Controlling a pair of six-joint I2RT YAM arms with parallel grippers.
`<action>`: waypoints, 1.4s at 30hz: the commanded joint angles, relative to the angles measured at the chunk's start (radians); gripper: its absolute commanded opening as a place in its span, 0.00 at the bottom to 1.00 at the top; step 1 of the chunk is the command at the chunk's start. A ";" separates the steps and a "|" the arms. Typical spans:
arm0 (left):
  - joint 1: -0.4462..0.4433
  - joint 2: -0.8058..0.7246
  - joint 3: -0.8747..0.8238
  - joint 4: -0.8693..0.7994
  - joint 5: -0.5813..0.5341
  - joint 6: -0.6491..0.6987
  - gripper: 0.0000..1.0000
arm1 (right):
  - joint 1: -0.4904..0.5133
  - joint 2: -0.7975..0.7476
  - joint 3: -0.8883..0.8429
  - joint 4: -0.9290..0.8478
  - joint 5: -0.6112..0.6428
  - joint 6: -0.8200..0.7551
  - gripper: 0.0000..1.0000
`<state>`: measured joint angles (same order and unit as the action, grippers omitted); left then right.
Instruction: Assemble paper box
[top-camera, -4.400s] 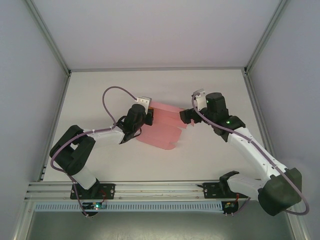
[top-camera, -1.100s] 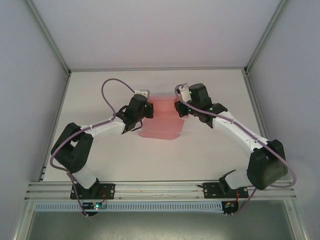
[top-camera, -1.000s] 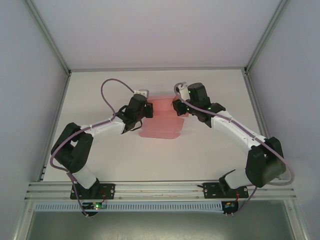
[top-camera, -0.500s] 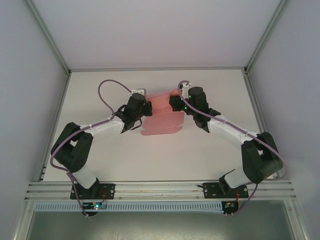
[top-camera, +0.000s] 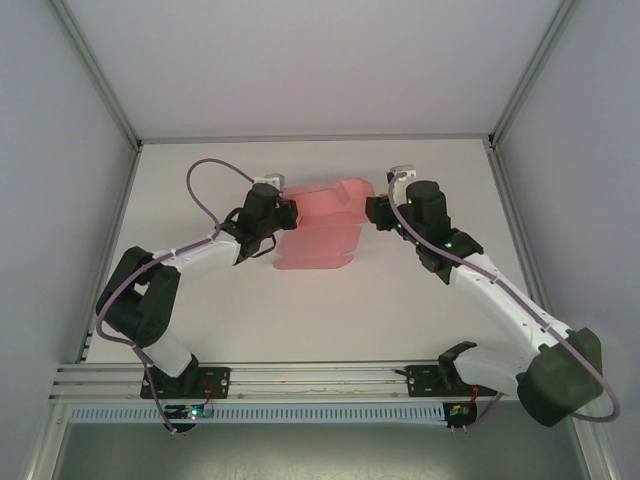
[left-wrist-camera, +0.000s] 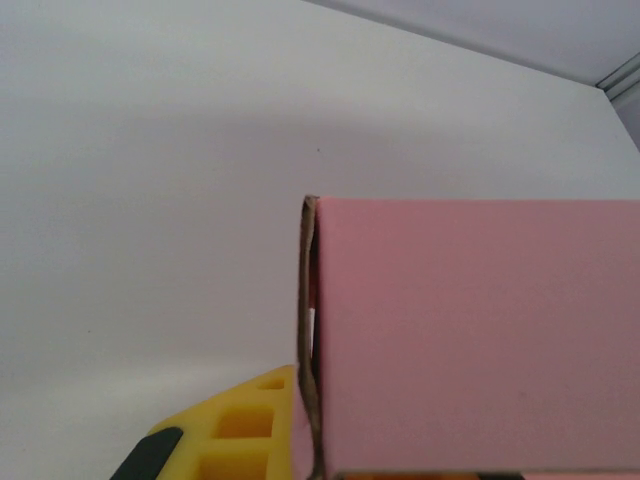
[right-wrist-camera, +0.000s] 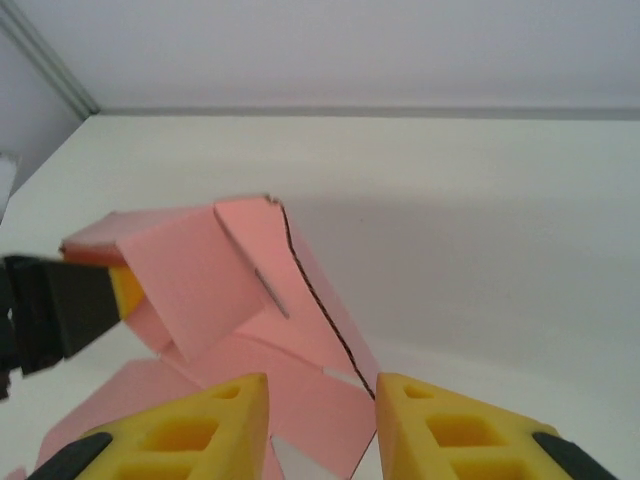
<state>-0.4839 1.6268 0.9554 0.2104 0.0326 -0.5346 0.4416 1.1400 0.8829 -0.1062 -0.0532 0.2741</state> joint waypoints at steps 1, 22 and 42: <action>0.006 -0.050 -0.012 0.060 0.012 0.019 0.00 | -0.001 -0.021 -0.034 -0.089 -0.105 -0.037 0.35; 0.028 -0.058 -0.017 0.099 0.148 0.025 0.00 | -0.077 -0.039 -0.186 0.104 -0.152 0.044 0.23; 0.028 0.012 0.021 0.104 0.240 0.061 0.00 | -0.030 0.068 -0.117 0.225 -0.270 -0.008 0.24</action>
<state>-0.4496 1.6230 0.9447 0.2768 0.1951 -0.5095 0.3847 1.1824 0.7212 0.0555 -0.2821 0.3061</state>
